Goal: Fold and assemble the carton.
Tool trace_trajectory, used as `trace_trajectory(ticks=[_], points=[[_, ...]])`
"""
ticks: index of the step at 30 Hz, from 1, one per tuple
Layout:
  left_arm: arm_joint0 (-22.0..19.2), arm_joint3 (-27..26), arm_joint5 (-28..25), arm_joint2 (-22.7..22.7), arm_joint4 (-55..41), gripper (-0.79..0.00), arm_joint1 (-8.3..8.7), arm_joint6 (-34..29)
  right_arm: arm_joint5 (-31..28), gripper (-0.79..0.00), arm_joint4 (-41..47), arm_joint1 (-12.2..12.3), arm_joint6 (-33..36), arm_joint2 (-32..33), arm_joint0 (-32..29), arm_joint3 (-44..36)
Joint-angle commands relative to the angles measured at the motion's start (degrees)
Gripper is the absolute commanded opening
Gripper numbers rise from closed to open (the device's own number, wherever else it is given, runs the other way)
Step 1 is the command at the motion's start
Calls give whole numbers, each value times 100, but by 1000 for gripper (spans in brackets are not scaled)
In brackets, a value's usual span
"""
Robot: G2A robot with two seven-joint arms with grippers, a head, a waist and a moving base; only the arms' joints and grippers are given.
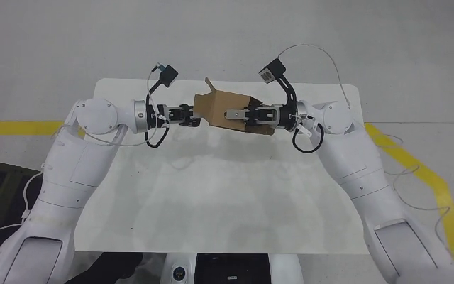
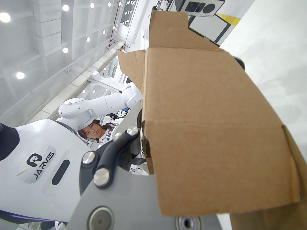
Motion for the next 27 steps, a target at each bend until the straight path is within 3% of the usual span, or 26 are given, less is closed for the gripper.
trace_trajectory(ticks=[1,27], points=[[13,-20,-3,6,-3,0,1,-15,-2,-785,2,-10,24,-22,16,1],[54,-142,1,-14,-39,0,22,-103,-30,-785,-70,-60,-33,14,112,276]])
